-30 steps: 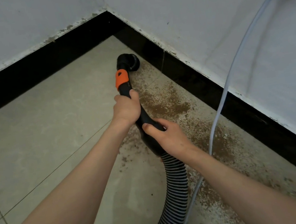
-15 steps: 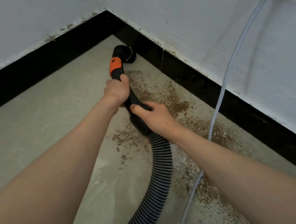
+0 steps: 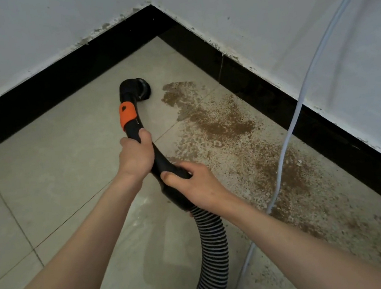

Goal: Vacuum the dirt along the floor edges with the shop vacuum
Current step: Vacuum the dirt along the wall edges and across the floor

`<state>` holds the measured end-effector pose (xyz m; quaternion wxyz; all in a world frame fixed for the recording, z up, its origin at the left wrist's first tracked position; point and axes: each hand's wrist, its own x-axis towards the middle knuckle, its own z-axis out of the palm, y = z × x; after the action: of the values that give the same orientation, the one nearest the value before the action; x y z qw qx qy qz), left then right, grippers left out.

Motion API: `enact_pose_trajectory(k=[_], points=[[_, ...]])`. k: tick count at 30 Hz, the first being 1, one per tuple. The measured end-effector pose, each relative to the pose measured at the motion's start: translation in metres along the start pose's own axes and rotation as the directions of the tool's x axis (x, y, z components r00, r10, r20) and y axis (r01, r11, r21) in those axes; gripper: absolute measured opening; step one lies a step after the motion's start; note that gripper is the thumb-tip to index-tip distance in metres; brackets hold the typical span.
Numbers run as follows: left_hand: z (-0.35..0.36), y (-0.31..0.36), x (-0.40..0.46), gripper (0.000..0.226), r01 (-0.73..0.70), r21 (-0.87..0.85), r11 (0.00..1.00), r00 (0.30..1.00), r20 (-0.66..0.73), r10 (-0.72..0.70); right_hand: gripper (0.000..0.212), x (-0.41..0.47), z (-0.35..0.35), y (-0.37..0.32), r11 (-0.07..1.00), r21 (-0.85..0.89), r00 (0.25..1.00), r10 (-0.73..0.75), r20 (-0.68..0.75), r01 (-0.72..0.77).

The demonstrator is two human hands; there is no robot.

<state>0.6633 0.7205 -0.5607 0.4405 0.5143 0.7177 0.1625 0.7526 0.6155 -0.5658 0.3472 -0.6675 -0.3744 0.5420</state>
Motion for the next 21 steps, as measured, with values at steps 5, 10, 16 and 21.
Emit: enact_pose_trajectory(k=[5, 10, 16, 21], points=[[0.015, 0.004, -0.009, 0.051, -0.036, 0.03, 0.999, 0.997, 0.07, 0.034, 0.023, -0.011, -0.009, 0.008, 0.999, -0.03, 0.998, 0.01, -0.065, -0.012], [0.038, 0.022, -0.016, 0.05, -0.101, 0.057, 0.993, 0.98, 0.18, 0.089, 0.017, -0.022, -0.03, 0.013, 1.0, 0.015, 0.99, 0.025, -0.141, -0.023], [0.065, 0.035, -0.022, 0.051, -0.141, 0.058, 0.988, 0.954, 0.273, 0.12, 0.013, -0.031, -0.048, 0.018, 0.998, 0.041, 0.974, 0.062, -0.216, -0.054], [0.07, 0.044, -0.017, 0.054, -0.144, 0.07, 0.987, 0.952, 0.283, 0.119, 0.016, -0.029, -0.055, 0.009, 0.998, 0.019, 0.97, 0.069, -0.234, -0.067]])
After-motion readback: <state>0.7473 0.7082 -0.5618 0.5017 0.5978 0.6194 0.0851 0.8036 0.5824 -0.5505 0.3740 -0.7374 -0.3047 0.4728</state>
